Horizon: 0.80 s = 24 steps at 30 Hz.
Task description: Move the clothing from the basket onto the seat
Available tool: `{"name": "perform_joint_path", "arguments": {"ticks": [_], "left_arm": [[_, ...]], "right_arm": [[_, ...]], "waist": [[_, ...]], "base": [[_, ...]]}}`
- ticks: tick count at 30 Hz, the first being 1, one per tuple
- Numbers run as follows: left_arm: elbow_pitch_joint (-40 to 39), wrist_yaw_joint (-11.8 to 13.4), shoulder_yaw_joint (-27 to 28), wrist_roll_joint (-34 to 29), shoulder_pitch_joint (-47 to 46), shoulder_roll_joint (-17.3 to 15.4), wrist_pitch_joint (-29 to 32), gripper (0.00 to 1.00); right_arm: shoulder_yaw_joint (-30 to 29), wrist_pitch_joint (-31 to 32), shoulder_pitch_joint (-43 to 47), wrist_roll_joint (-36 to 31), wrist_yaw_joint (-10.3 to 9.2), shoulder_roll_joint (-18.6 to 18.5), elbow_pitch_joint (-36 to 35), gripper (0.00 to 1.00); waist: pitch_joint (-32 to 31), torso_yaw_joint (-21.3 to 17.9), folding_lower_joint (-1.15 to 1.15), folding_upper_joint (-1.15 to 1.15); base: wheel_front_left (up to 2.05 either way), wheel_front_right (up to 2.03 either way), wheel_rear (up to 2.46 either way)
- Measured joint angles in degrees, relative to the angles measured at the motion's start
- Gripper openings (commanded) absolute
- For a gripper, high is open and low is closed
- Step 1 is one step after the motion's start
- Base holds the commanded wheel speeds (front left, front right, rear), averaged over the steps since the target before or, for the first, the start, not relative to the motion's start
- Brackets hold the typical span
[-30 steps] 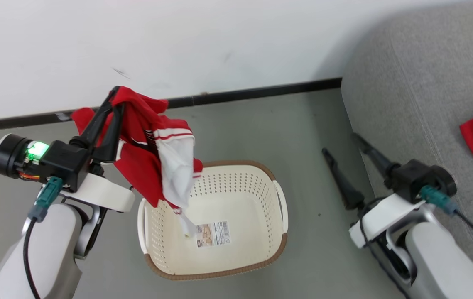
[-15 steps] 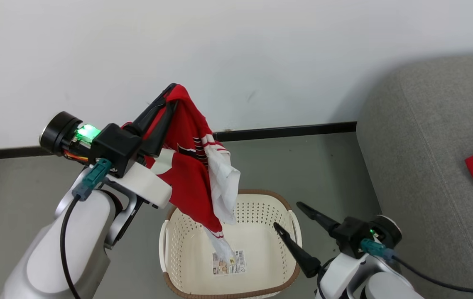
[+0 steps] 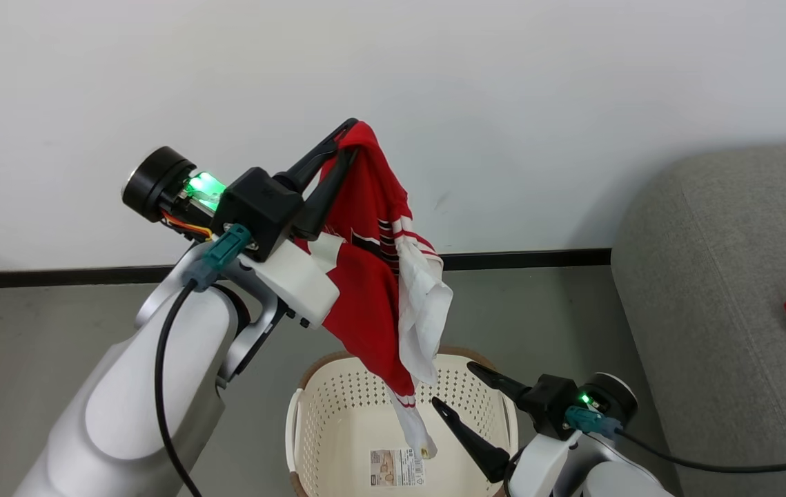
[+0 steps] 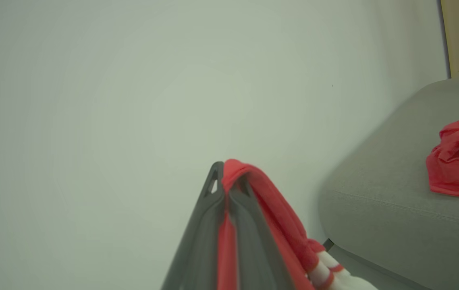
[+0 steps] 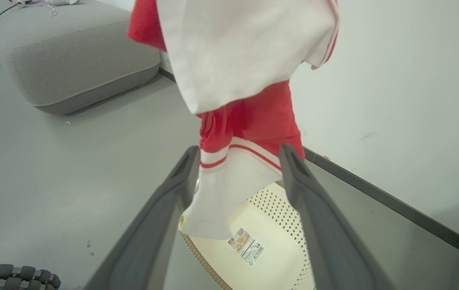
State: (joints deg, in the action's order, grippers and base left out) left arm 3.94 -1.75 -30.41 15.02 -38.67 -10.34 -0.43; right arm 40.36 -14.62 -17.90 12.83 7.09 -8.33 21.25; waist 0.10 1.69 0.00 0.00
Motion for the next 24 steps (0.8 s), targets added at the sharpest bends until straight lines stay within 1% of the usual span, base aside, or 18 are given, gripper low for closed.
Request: {"name": "perform_joint_path", "arguments": {"ticks": [6, 16, 24], "left_arm": [[0.58, -0.64, -1.26, 0.01, -1.62, 1.44, 2.15, 0.00], [1.22, -1.42, -2.79, 0.04, -3.92, 3.22, 4.48, 0.00], [1.78, -1.43, -3.46, 0.20, -4.53, 4.48, 5.45, 0.00]], "right_arm": [[2.22, 0.00, -0.54, 1.55, 0.00, 1.32, 2.96, 1.00], [6.37, 0.00, -4.63, 2.37, 0.00, 3.31, 7.80, 1.00], [7.01, 0.00, -7.72, 2.31, 0.00, 4.34, 11.26, 1.00]], "waist": [[-1.18, 1.26, 0.00, 0.00], [-2.15, 3.51, 0.00, 0.00], [-2.36, 5.24, 0.00, 0.00]], "base": [[0.00, 0.00, 0.00], [0.00, 0.00, 0.00], [0.00, 0.00, 0.00]]}}
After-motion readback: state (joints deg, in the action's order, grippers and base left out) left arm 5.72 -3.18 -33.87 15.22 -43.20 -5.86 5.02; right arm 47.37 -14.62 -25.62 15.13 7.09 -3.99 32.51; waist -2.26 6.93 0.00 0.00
